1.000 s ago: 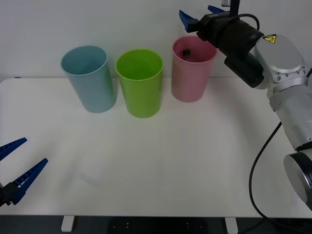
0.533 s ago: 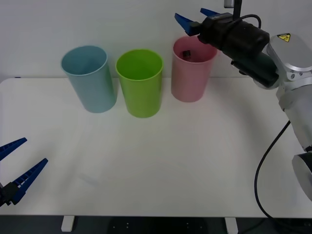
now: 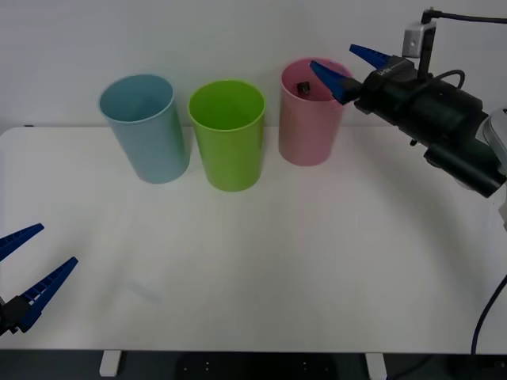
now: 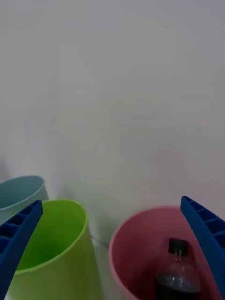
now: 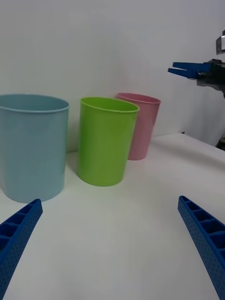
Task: Grasp the object on the table and drop it into the matching bin: aluminum can to the light blue bin, PET bottle to the pink bin.
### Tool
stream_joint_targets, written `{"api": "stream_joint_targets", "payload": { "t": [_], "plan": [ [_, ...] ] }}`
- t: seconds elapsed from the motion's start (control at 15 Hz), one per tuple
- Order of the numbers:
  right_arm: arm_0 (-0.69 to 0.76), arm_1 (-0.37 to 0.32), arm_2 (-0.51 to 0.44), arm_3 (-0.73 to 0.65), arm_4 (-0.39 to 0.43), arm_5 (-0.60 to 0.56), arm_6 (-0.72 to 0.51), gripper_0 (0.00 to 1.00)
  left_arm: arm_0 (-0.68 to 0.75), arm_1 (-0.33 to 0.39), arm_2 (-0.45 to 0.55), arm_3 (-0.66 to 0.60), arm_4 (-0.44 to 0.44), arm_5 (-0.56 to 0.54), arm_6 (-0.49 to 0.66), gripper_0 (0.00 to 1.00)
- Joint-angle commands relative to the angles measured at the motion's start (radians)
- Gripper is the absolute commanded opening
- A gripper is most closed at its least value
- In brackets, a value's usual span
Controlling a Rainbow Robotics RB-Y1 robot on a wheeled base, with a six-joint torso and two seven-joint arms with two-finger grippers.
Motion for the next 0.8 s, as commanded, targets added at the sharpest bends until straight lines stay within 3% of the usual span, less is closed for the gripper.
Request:
{"api": "stream_joint_targets", "payload": {
  "t": [0.07,0.47,0.8],
  "plan": [
    [0.142,-0.034,-0.024,-0.134,-0.017,-0.001,0.009,1.00,0.000,0.000,0.000,0.000,0.000,0.000,0.000,1.00],
    [0.392,-0.111,-0.063,-0.315,-0.062,-0.006,0.059,1.00,0.000,0.000,0.000,0.000,0.000,0.000,0.000,1.00],
    [0.490,-0.120,-0.122,-0.332,-0.069,-0.078,0.162,1.00,0.000,0.000,0.000,0.000,0.000,0.000,0.000,1.00]
  ]
}}
